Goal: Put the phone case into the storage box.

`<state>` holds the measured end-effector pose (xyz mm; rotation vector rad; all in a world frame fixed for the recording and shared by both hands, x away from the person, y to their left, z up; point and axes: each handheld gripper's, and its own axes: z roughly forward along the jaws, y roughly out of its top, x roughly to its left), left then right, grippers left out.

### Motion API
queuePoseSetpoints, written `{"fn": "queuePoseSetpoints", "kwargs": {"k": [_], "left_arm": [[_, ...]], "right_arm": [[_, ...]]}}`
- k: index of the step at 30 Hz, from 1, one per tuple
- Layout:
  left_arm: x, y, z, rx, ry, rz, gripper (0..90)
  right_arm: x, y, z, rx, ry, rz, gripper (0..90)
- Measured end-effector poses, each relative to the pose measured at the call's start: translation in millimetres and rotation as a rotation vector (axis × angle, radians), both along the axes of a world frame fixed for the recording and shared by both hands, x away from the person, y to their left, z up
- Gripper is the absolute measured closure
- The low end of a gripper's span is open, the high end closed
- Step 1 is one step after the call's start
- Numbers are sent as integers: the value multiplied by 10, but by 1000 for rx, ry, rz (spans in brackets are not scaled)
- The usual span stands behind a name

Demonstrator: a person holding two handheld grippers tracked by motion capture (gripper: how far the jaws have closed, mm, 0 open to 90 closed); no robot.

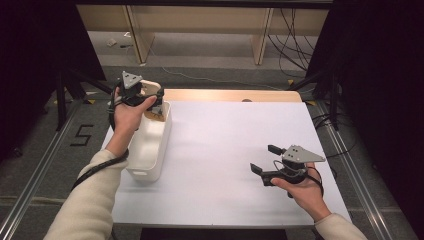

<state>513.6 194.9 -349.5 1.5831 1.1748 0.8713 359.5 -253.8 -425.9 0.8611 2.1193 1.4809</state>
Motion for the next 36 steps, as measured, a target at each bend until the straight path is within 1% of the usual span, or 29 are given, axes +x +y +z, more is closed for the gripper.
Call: {"fn": "queuePoseSetpoints", "kwargs": {"k": [36], "left_arm": [[113,-19,-58,8,28,4,104]], "right_arm": [[1,-1,-2,1,2,2,100]]}}
